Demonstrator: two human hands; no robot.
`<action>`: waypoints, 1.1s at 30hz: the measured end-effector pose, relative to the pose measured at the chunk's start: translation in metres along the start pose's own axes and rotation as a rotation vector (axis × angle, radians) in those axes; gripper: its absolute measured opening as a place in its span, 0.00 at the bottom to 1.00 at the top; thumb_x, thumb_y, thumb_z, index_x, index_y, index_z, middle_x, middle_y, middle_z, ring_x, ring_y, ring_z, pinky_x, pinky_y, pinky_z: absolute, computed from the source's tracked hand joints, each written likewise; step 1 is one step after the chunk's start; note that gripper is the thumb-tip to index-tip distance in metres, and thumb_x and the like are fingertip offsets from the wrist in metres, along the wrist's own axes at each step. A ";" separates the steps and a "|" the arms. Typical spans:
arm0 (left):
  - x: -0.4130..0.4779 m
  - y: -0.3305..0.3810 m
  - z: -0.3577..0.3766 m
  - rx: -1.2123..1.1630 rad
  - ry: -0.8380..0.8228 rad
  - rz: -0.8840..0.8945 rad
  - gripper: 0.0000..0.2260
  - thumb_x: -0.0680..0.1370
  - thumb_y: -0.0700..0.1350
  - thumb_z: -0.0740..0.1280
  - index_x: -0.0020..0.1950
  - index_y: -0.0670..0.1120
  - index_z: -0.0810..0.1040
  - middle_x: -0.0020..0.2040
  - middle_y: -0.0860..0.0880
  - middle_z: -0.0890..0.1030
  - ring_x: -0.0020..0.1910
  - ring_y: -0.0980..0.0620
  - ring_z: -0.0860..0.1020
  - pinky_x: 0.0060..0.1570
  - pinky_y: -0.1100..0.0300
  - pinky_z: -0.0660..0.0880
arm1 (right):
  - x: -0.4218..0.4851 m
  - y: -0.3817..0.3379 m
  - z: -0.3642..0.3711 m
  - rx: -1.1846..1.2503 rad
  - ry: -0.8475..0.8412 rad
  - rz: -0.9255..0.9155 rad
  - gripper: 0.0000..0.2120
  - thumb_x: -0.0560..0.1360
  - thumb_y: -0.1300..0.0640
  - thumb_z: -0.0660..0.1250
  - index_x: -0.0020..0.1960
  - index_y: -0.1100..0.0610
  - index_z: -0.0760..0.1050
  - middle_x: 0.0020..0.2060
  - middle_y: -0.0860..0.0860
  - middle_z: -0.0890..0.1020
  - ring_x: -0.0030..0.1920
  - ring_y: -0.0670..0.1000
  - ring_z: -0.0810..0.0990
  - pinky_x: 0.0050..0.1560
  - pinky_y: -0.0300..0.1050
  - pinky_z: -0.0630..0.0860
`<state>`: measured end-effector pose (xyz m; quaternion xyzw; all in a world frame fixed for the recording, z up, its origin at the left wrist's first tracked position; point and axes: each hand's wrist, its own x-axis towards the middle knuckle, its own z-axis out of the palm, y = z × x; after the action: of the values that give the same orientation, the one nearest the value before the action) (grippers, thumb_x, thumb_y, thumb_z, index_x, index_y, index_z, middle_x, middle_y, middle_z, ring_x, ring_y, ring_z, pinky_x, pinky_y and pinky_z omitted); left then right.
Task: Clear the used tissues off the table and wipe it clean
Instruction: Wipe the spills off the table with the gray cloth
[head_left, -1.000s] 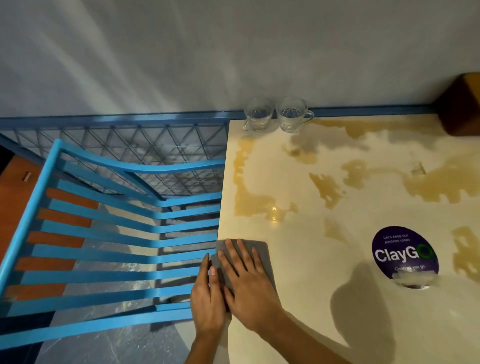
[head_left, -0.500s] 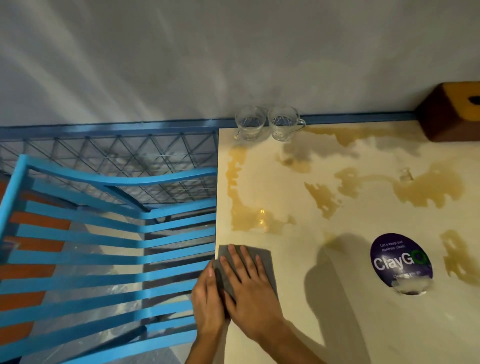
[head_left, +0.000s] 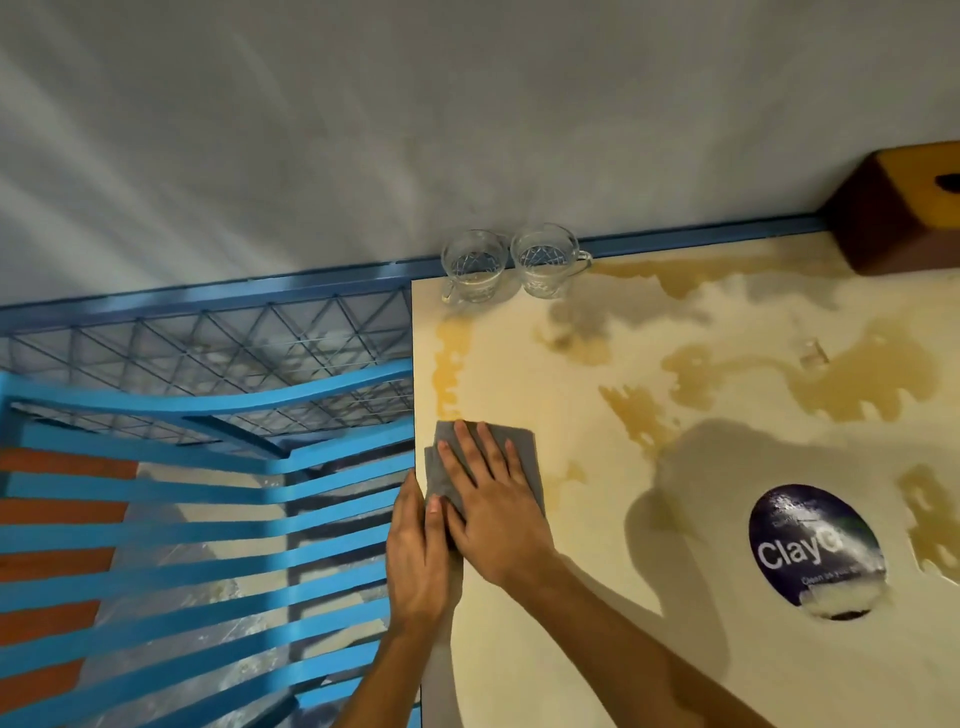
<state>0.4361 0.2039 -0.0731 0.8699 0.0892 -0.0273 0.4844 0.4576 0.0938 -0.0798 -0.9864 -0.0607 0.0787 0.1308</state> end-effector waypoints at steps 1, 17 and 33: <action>0.000 0.001 -0.001 0.018 0.000 0.010 0.26 0.81 0.63 0.49 0.76 0.55 0.62 0.70 0.53 0.72 0.68 0.56 0.70 0.67 0.47 0.71 | -0.010 0.003 0.001 0.000 0.002 0.001 0.31 0.81 0.41 0.47 0.79 0.49 0.42 0.79 0.51 0.44 0.78 0.54 0.40 0.77 0.57 0.43; 0.026 0.013 0.005 0.164 -0.046 0.102 0.25 0.83 0.60 0.49 0.78 0.54 0.55 0.72 0.50 0.68 0.66 0.54 0.70 0.66 0.51 0.70 | -0.106 0.179 -0.038 -0.105 -0.025 0.147 0.30 0.81 0.38 0.43 0.79 0.48 0.41 0.79 0.47 0.42 0.78 0.50 0.40 0.76 0.54 0.43; 0.042 0.014 0.006 -0.045 -0.014 0.034 0.23 0.83 0.57 0.51 0.77 0.51 0.61 0.69 0.58 0.68 0.65 0.63 0.68 0.61 0.75 0.63 | -0.011 0.101 -0.027 -0.117 -0.040 -0.014 0.31 0.81 0.39 0.43 0.79 0.50 0.43 0.79 0.51 0.43 0.78 0.54 0.40 0.75 0.56 0.43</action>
<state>0.4805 0.1967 -0.0698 0.8598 0.0716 -0.0230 0.5050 0.4611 -0.0118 -0.0792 -0.9902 -0.0747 0.0937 0.0722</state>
